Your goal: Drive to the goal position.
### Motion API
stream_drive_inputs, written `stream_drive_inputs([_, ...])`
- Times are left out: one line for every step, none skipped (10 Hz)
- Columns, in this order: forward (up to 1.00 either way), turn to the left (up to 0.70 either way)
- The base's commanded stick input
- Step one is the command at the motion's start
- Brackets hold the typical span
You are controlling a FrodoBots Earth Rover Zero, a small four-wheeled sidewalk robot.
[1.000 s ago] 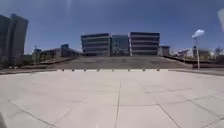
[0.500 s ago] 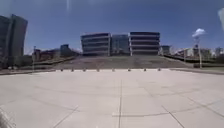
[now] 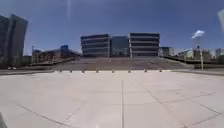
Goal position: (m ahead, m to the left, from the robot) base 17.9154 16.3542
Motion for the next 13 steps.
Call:
stream_drive_inputs([0.7, 0.0])
stream_drive_inputs([0.7, 0.0])
stream_drive_inputs([0.7, 0.0])
stream_drive_inputs([0.7, 0.0])
stream_drive_inputs([0.7, 0.0])
stream_drive_inputs([0.7, 0.0])
stream_drive_inputs([0.7, 0.0])
stream_drive_inputs([0.7, 0.0])
stream_drive_inputs([0.7, 0.0])
stream_drive_inputs([0.7, 0.0])
stream_drive_inputs([0.7, 0.0])
stream_drive_inputs([0.7, 0.0])
stream_drive_inputs([0.7, 0.0])
